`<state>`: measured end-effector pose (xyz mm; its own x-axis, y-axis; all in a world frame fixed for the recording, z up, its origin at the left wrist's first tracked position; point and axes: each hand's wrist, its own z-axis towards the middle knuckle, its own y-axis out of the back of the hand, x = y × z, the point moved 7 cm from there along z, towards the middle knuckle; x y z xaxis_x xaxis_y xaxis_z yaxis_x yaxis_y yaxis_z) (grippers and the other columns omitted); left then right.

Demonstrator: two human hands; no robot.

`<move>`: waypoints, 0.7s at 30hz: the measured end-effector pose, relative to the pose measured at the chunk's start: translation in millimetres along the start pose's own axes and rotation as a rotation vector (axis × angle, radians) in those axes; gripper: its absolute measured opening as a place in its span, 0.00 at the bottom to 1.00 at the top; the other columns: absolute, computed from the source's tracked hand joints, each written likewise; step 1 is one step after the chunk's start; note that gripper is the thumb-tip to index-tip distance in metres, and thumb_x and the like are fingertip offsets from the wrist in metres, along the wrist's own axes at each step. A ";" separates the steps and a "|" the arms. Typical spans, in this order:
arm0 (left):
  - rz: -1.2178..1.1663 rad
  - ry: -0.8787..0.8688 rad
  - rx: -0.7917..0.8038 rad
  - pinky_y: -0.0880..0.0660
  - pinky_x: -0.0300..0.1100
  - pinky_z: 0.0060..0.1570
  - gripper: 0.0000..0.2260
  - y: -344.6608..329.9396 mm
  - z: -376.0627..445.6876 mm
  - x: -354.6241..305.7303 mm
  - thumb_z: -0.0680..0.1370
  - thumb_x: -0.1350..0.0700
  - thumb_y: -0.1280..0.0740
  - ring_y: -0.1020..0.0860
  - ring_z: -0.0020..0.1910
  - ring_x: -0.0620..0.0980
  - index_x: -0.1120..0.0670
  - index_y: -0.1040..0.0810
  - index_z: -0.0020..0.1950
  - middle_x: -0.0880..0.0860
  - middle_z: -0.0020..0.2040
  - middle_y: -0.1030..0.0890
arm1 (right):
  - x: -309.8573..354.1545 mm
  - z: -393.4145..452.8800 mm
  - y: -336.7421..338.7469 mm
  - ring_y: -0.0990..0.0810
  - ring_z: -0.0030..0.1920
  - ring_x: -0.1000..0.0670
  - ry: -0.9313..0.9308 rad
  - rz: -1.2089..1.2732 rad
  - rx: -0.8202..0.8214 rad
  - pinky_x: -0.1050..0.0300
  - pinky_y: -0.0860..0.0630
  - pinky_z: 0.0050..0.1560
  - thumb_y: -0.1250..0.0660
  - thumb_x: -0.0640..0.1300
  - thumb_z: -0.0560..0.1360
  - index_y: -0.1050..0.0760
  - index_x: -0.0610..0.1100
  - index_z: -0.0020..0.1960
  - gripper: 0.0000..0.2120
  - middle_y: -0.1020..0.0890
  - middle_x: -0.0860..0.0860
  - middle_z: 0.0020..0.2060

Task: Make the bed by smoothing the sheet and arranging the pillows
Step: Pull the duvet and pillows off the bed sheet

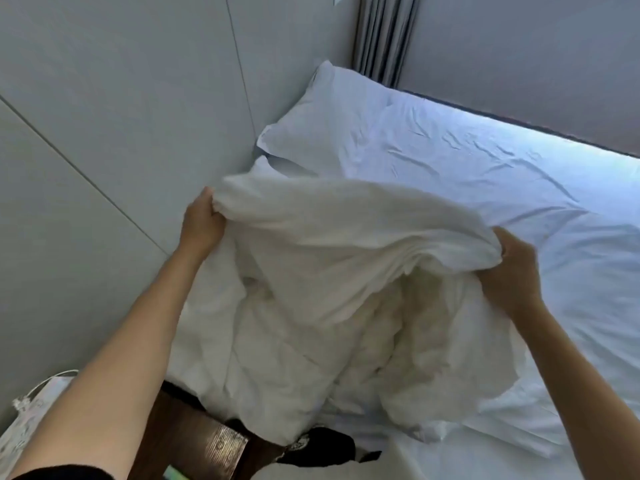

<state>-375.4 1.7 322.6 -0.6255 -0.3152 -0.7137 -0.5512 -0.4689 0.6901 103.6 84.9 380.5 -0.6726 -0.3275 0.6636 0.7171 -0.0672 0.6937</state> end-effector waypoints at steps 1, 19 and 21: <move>0.014 0.050 0.044 0.30 0.49 0.45 0.18 -11.2 -11.2 14.8 0.71 0.55 0.45 0.22 0.53 0.64 0.65 0.25 0.52 0.66 0.52 0.21 | -9.2 -7.9 -11.3 0.27 0.36 0.52 -0.031 -0.021 0.040 0.48 0.27 0.36 0.39 0.57 0.62 0.26 0.47 0.39 0.14 0.22 0.49 0.30; 0.455 -0.453 0.433 0.27 0.54 0.60 0.35 -224.7 -143.6 26.4 0.68 0.42 0.34 0.26 0.56 0.57 0.60 0.34 0.71 0.58 0.58 0.25 | -56.3 -66.2 -125.5 0.29 0.30 0.64 -0.038 -0.166 0.708 0.70 0.36 0.33 0.38 0.60 0.62 0.37 0.63 0.31 0.07 0.28 0.65 0.27; 0.409 -0.462 0.408 0.24 0.46 0.41 0.18 -231.3 -117.4 7.5 0.67 0.56 0.36 0.22 0.37 0.56 0.56 0.24 0.56 0.53 0.40 0.23 | -67.3 -54.2 -125.3 0.28 0.31 0.60 -0.054 -0.212 0.714 0.67 0.35 0.33 0.40 0.61 0.62 0.35 0.60 0.31 0.07 0.27 0.63 0.28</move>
<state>-187.7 10.9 143.6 -0.9441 0.0226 -0.3289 -0.3293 -0.0164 0.9441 68.9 64.3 233.8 -0.8045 -0.3279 0.4952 0.2901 0.5107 0.8093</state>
